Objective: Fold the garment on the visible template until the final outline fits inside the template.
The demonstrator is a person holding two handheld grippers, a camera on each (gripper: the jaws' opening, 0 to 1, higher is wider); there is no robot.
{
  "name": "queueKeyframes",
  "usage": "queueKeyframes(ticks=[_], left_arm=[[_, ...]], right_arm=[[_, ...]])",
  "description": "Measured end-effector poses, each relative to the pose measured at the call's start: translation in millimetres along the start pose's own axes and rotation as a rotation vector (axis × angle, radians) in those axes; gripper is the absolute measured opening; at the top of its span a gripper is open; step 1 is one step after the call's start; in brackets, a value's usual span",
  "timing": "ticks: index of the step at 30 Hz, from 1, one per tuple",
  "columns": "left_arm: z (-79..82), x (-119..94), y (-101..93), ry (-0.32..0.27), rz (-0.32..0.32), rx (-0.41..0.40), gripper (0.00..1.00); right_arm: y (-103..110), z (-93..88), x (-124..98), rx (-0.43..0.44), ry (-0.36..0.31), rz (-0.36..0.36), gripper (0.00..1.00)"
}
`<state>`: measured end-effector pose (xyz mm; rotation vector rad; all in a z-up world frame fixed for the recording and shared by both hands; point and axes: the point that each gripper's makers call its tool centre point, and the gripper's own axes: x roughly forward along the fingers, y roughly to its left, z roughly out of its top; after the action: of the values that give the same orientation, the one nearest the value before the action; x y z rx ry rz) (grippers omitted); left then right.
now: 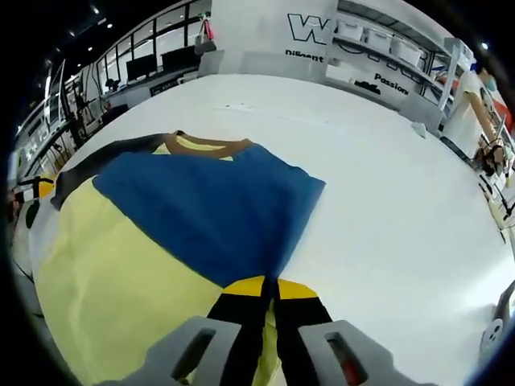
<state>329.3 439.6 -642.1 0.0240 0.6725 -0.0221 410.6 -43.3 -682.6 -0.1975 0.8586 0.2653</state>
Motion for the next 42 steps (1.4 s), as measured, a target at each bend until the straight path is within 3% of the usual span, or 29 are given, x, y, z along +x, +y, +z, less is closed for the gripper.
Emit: queueKeyframes(ticks=[2,5,10,20,22,24,29,30,42], left_arm=[[0.0,1.1,-2.3,-0.03,-0.022,-0.022,0.23],[-9.1,-2.1,-1.1,-0.01,-0.024,-0.058,0.24],[-22.6,-4.3,-9.8,-0.002,-0.069,-0.246,0.25],[-29.6,-4.2,-16.3,0.004,-0.087,-0.321,0.2],[-32.1,-3.4,-16.4,0.017,-0.084,-0.312,0.15],[-30.2,-2.9,-23.6,0.008,-0.118,-0.361,0.09],[-37.6,0.2,-25.9,0.042,-0.115,-0.352,0.0],[-37.6,-0.7,-30.8,0.045,-0.149,-0.354,0.0],[-17.6,-16.7,-6.3,-0.018,-0.073,-0.368,0.0]], right_arm=[[-0.7,-0.2,0.1,0.012,0.0,-0.005,0.0],[0.0,-0.2,0.1,0.004,0.006,-0.011,0.0],[0.3,-1.3,-0.7,0.007,0.001,-0.007,0.0],[0.3,-1.5,-1.6,0.008,-0.002,-0.008,0.0],[0.1,-1.5,-1.6,0.014,-0.006,-0.007,0.0],[0.1,-1.3,-1.5,0.013,-0.007,-0.006,0.0],[-0.1,-1.2,-1.3,0.015,-0.008,-0.006,0.0],[-0.1,-1.2,-1.3,0.015,-0.008,-0.006,0.0],[-0.1,-0.7,-1.7,0.013,-0.012,-0.002,0.0]])
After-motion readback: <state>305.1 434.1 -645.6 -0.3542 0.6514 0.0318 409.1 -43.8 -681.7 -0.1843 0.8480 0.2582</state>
